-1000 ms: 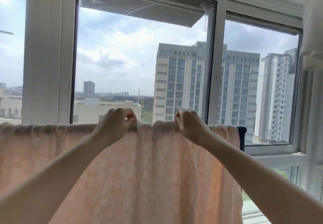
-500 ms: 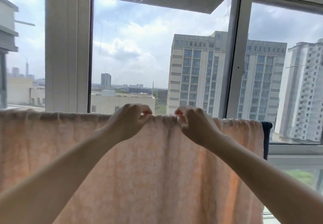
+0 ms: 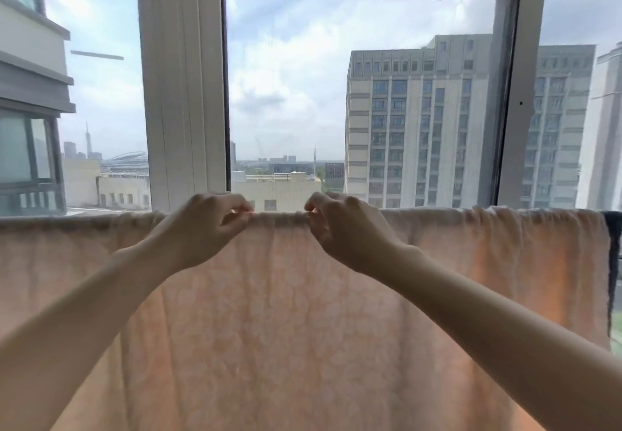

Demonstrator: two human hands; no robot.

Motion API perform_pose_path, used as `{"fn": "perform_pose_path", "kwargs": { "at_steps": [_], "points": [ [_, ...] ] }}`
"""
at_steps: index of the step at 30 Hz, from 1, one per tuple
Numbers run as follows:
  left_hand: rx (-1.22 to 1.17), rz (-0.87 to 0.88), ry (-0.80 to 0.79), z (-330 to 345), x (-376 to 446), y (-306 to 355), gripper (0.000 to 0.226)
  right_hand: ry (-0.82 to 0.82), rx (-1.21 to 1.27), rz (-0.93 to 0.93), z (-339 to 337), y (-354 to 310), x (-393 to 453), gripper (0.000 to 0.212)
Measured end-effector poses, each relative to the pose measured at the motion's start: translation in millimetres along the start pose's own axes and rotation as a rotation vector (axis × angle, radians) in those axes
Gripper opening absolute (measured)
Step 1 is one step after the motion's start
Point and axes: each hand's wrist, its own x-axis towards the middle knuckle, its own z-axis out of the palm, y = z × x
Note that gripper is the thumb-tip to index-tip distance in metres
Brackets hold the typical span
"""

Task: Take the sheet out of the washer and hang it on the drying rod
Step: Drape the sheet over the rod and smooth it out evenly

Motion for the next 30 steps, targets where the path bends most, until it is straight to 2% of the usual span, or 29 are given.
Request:
{"fn": "perform_pose_path", "kwargs": {
  "at_steps": [4,8,12,19,23,27,30],
  "points": [
    [0.02,0.044,-0.007,-17.0,-19.5,-34.2,0.022,0.03,-0.075,0.014,4.8,-20.3,5.3,0.018],
    [-0.078,0.068,0.075,-22.9,-24.3,-53.0,0.016,0.081,-0.12,0.033,7.6,-29.8,5.1,0.012],
    [-0.143,0.053,0.211,-14.9,-20.5,-43.7,0.01,0.074,-0.217,0.042,5.9,-37.0,3.2,0.01],
    [-0.207,0.08,0.305,0.5,1.8,-4.1,0.011,0.021,-0.256,0.214,-15.6,-7.8,-4.8,0.015],
    [-0.043,0.233,0.264,14.0,-10.8,12.1,0.016,0.007,-0.233,0.224,-19.2,10.8,-24.3,0.011],
    [-0.01,0.068,0.207,15.3,-9.0,-4.6,0.03,-0.007,-0.26,0.141,-22.5,10.4,-32.4,0.023],
    [0.043,0.104,0.21,20.5,-9.2,-7.3,0.026,-0.048,-0.316,0.123,-23.4,7.9,-31.7,0.029]
  ]
}}
